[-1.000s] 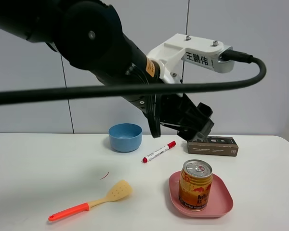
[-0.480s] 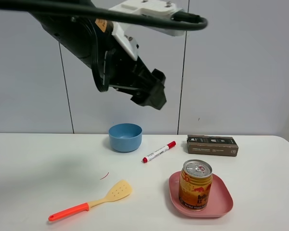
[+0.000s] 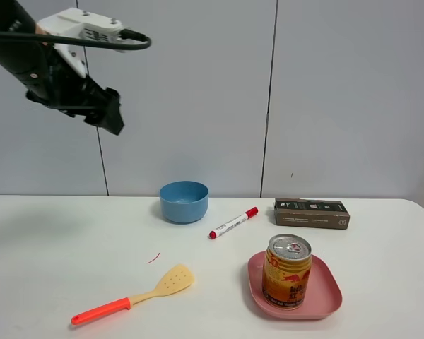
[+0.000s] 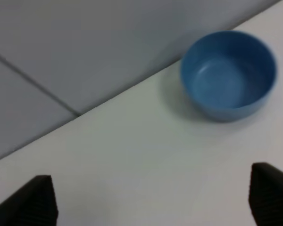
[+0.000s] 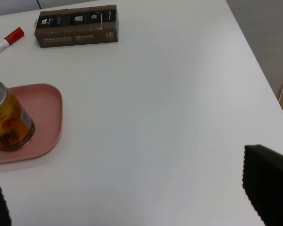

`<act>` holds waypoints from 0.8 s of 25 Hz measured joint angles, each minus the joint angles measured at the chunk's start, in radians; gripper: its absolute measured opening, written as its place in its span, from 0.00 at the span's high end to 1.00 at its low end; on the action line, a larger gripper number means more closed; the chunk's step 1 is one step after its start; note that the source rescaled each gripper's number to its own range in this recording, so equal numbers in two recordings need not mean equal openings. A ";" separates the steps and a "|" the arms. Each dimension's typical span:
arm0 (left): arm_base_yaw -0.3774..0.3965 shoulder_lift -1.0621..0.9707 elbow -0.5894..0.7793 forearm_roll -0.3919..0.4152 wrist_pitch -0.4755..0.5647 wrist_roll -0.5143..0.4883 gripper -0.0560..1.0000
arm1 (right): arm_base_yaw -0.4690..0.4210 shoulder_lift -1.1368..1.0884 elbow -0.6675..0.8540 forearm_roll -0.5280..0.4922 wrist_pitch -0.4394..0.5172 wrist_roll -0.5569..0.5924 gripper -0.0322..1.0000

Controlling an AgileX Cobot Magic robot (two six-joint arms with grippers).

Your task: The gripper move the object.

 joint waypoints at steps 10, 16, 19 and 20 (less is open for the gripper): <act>0.205 -0.144 0.000 0.017 0.270 0.000 0.50 | 0.000 0.000 0.000 0.000 0.000 0.000 0.00; 0.234 -0.283 0.000 0.026 0.462 0.000 0.50 | 0.000 0.000 0.000 0.000 0.000 0.000 0.00; 0.234 -0.367 0.000 0.040 0.549 0.000 0.50 | 0.000 0.000 0.000 0.000 0.000 0.000 0.00; 0.235 -0.392 0.000 0.044 0.573 0.000 0.50 | 0.000 0.000 0.000 0.000 0.000 0.000 0.00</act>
